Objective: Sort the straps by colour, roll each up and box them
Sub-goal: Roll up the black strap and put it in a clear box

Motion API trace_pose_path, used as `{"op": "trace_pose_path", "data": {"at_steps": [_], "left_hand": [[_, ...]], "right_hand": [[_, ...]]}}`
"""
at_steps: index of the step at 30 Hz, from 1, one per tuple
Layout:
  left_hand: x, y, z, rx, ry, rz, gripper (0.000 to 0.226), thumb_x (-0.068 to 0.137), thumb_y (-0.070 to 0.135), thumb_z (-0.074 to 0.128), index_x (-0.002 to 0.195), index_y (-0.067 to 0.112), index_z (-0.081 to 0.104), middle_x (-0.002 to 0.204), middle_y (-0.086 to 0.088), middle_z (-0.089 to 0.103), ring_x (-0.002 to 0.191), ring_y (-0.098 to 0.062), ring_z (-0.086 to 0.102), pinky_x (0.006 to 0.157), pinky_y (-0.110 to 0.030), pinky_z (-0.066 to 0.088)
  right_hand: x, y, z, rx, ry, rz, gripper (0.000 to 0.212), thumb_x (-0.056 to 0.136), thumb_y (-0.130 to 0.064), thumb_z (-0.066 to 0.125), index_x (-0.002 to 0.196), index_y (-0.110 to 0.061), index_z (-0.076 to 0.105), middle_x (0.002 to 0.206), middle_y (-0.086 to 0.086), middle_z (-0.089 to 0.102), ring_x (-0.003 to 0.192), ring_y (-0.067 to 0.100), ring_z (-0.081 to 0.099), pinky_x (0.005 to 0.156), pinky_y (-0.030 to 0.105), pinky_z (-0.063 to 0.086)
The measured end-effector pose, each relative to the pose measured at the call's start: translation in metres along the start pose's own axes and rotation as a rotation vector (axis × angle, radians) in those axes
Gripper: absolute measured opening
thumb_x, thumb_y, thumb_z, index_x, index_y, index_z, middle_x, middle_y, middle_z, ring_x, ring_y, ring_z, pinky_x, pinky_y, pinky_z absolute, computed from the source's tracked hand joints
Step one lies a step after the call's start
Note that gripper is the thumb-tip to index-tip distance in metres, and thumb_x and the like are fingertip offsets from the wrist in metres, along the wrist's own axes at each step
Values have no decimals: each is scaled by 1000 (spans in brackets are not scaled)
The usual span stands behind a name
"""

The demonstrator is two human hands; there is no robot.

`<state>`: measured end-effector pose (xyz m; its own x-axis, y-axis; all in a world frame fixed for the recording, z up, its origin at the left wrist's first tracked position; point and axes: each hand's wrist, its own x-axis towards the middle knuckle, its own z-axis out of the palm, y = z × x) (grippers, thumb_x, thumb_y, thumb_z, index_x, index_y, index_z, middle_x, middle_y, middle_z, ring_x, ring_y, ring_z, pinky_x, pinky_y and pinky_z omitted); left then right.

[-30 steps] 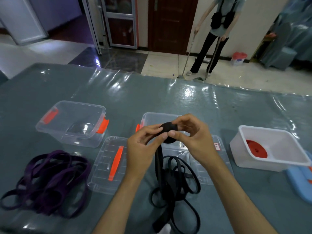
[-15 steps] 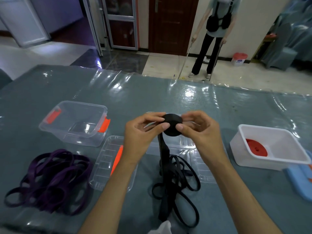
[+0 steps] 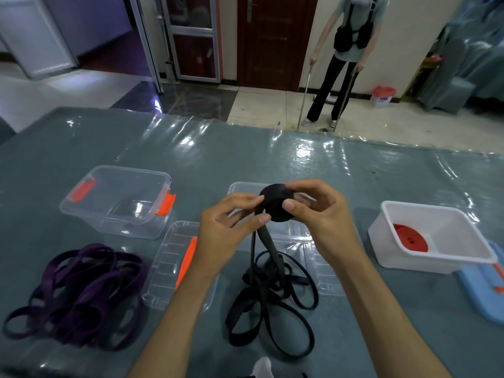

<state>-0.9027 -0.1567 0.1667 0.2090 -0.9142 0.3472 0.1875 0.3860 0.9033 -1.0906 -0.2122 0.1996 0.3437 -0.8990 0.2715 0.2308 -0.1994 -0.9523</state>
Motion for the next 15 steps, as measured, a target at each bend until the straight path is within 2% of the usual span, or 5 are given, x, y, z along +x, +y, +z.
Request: {"op": "trace_pose_path", "data": {"at_steps": [3, 6, 8, 11, 15], "left_hand": [[4, 5, -2, -11, 15, -5, 28, 76, 14, 88, 102, 24, 83, 111, -8, 78, 109, -29, 76, 100, -37, 59], [4, 7, -4, 16, 2, 26, 23, 79, 12, 87, 99, 22, 81, 111, -8, 79, 109, -28, 76, 99, -36, 59], [4, 5, -7, 24, 2, 20, 21, 79, 15, 88, 98, 22, 81, 112, -9, 79, 110, -28, 75, 98, -35, 59], [4, 4, -10, 19, -19, -13, 24, 78, 19, 88, 100, 26, 83, 116, -5, 76, 114, -27, 74, 101, -37, 58], [10, 11, -16, 41, -90, -5, 31, 83, 19, 85, 112, 31, 82, 117, 1, 70, 116, -23, 70, 101, -28, 55]], "right_hand": [[-1, 6, 5, 37, 21, 32, 15, 83, -21, 85, 94, -21, 75, 116, 12, 77, 111, 34, 74, 89, 47, 63], [-1, 6, 3, -59, -32, 57, 24, 79, -18, 87, 80, -16, 64, 112, 13, 78, 104, 33, 76, 86, 44, 64], [-1, 4, 3, -68, -63, 63, 25, 80, -14, 88, 86, -12, 64, 108, 13, 78, 98, 35, 77, 81, 43, 64], [0, 1, 6, -42, -62, 38, 29, 85, -12, 85, 108, -18, 69, 105, 11, 76, 98, 37, 76, 81, 42, 63], [0, 3, 14, -21, -26, 16, 26, 91, -19, 79, 115, -20, 70, 111, 2, 75, 104, 36, 75, 81, 40, 64]]}}
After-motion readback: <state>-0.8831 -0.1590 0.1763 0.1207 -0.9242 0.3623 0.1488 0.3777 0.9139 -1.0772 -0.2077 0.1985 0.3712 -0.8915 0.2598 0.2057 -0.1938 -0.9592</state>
